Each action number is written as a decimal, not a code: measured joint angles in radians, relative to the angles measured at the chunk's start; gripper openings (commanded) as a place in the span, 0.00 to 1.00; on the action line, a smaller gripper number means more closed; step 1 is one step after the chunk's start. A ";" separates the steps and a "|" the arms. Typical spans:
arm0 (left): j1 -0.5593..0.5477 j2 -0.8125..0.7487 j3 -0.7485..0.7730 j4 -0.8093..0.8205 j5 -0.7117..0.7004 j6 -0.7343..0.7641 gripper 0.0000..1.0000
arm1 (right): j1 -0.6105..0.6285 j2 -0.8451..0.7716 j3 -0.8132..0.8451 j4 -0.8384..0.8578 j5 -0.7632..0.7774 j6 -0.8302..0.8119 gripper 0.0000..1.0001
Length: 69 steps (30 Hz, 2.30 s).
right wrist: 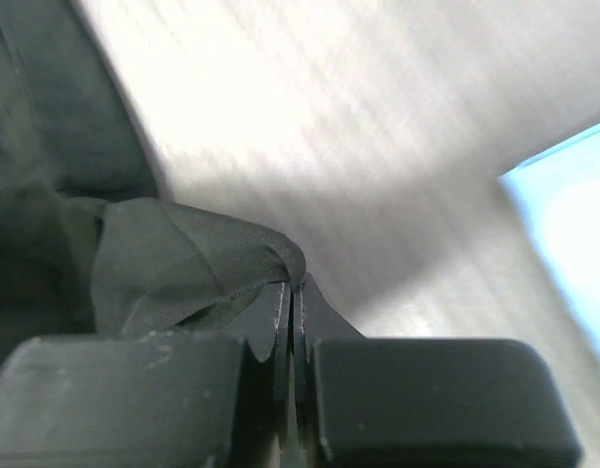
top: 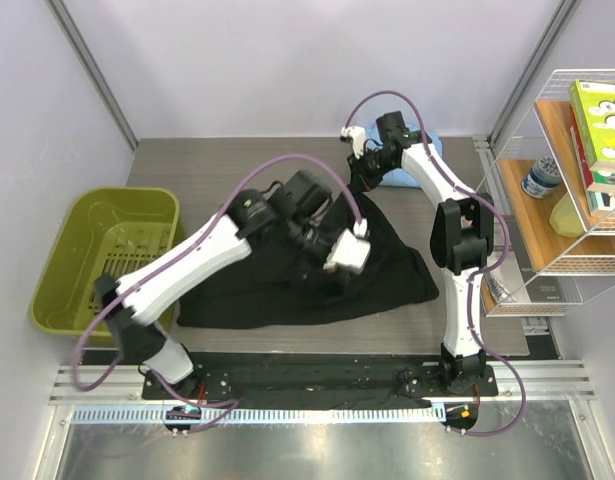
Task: Fold and stack the long sleeve shirts
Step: Flatten the shirt out
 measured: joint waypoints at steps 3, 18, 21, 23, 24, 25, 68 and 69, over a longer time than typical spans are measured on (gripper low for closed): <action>-0.115 -0.123 0.004 -0.018 0.048 0.038 0.00 | -0.004 0.000 0.053 0.028 -0.001 0.044 0.01; -0.281 -0.064 -0.299 0.148 -0.055 -0.080 0.49 | -0.011 -0.137 -0.049 0.068 0.004 0.131 0.01; -0.100 -0.129 -0.394 0.203 -0.119 -0.185 0.49 | -0.014 -0.206 -0.087 0.072 0.000 0.147 0.01; 0.072 -0.172 -0.407 0.255 -0.171 -0.234 0.47 | -0.019 -0.238 -0.110 0.076 -0.012 0.158 0.01; 0.174 -0.191 -0.409 0.284 -0.195 -0.256 0.46 | -0.021 -0.251 -0.122 0.076 -0.019 0.164 0.01; 0.253 -0.198 -0.409 0.306 -0.212 -0.266 0.46 | -0.023 -0.255 -0.130 0.073 -0.027 0.169 0.01; 0.167 0.108 -0.504 0.731 -0.617 -0.447 0.00 | -0.035 -0.140 -0.218 0.054 -0.106 0.222 0.01; 0.183 0.090 -0.480 0.720 -0.617 -0.438 0.00 | -0.035 -0.142 -0.229 0.051 -0.110 0.212 0.01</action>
